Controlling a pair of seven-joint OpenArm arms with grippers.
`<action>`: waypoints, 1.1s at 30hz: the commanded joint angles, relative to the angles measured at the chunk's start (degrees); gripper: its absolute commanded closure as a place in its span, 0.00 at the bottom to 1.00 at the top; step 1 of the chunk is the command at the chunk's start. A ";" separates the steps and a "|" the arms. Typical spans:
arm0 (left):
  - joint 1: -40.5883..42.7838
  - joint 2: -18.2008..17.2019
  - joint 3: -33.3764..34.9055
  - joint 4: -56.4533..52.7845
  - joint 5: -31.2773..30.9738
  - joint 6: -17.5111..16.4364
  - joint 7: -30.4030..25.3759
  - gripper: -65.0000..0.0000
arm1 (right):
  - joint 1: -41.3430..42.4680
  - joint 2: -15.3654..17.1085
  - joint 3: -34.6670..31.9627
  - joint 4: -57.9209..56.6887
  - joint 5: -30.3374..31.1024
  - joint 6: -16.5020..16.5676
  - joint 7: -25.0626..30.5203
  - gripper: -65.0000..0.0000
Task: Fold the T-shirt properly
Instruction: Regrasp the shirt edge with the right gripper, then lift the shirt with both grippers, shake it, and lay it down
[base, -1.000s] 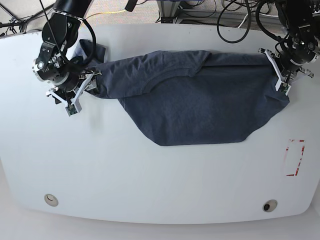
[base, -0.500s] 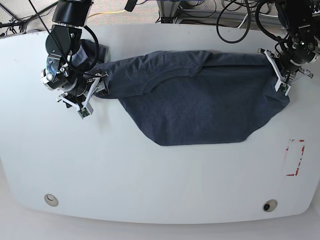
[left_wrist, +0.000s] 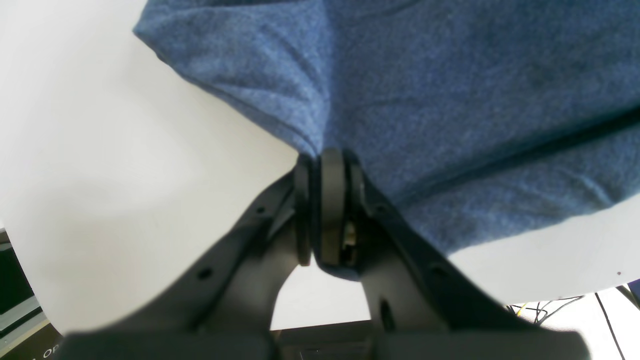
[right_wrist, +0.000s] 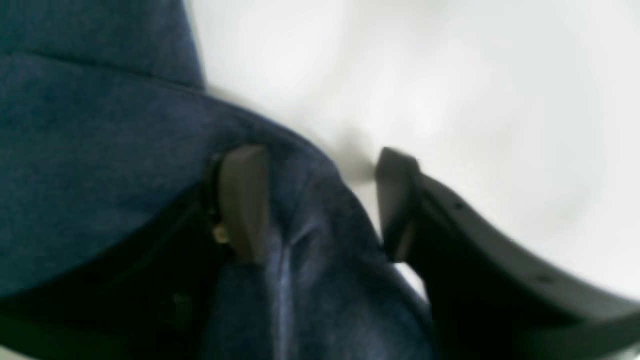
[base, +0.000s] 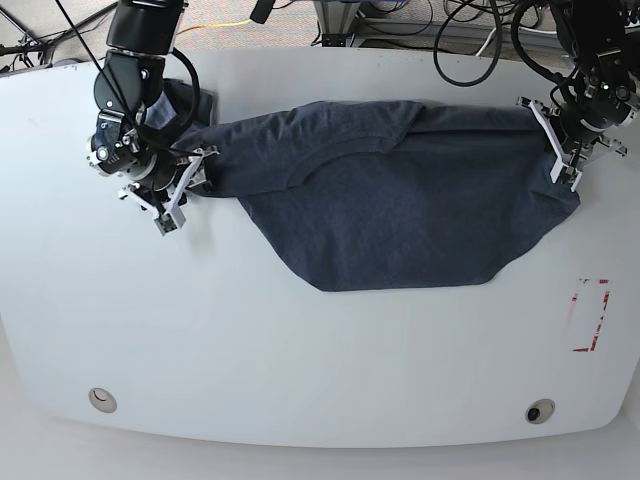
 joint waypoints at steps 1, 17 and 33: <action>-0.33 -0.82 -0.36 1.02 -0.08 0.01 -0.44 1.00 | 0.18 0.44 0.13 0.23 -0.06 0.08 -1.28 0.83; -4.19 -0.73 -0.27 2.07 -0.34 0.01 -0.44 1.00 | -0.61 0.71 4.53 25.99 -0.15 0.08 -12.45 1.00; -26.44 -0.55 4.74 3.21 0.01 0.54 3.51 1.00 | 17.50 5.89 8.04 25.99 -0.50 0.08 -16.32 1.00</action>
